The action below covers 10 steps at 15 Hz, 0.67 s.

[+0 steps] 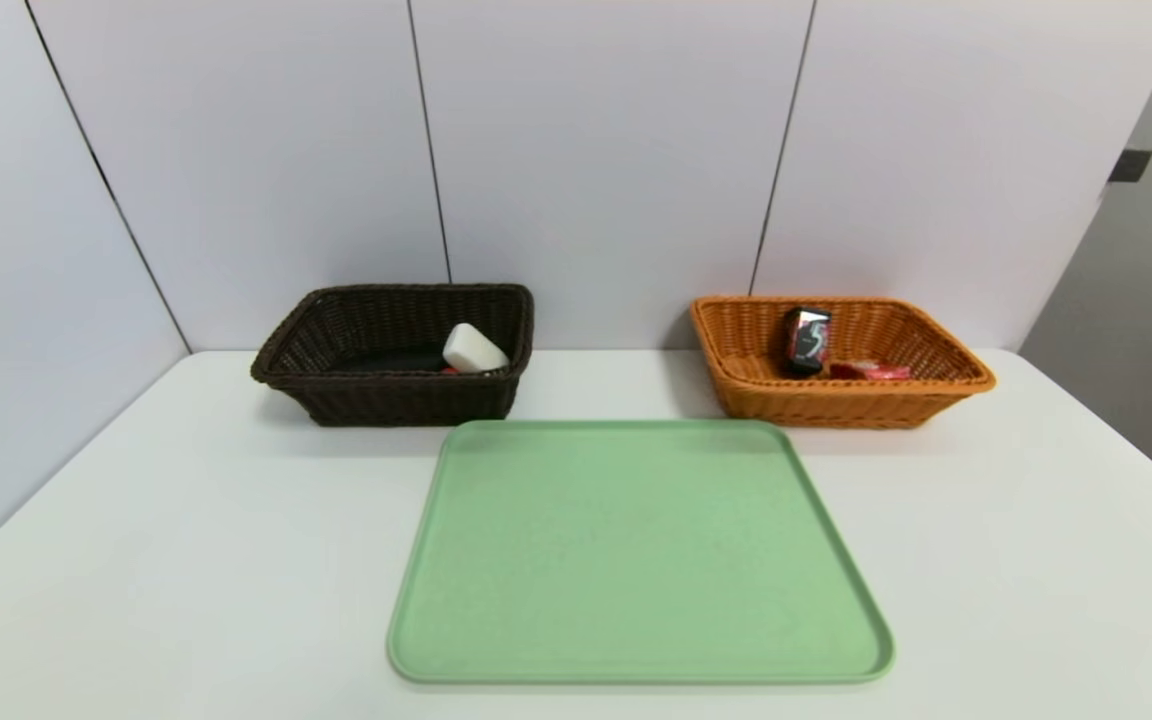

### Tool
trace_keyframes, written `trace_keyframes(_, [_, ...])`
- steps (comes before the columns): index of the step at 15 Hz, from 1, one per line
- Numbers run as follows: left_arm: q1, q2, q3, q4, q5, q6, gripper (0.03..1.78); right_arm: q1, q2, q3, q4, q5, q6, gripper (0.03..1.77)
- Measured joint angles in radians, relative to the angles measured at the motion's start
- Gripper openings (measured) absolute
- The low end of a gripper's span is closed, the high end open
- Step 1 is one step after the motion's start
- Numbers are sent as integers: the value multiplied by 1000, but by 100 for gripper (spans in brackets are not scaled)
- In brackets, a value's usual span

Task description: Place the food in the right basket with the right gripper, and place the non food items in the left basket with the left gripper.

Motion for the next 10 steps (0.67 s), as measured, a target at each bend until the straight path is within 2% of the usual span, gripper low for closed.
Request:
trace_keyframes(4, [0, 0, 0, -1, 14, -53, 169, 0, 0, 4, -8, -6, 7, 170])
trace_keyframes(10, [0, 0, 0, -1, 16, -55, 169, 0, 0, 4, -8, -10, 10, 170])
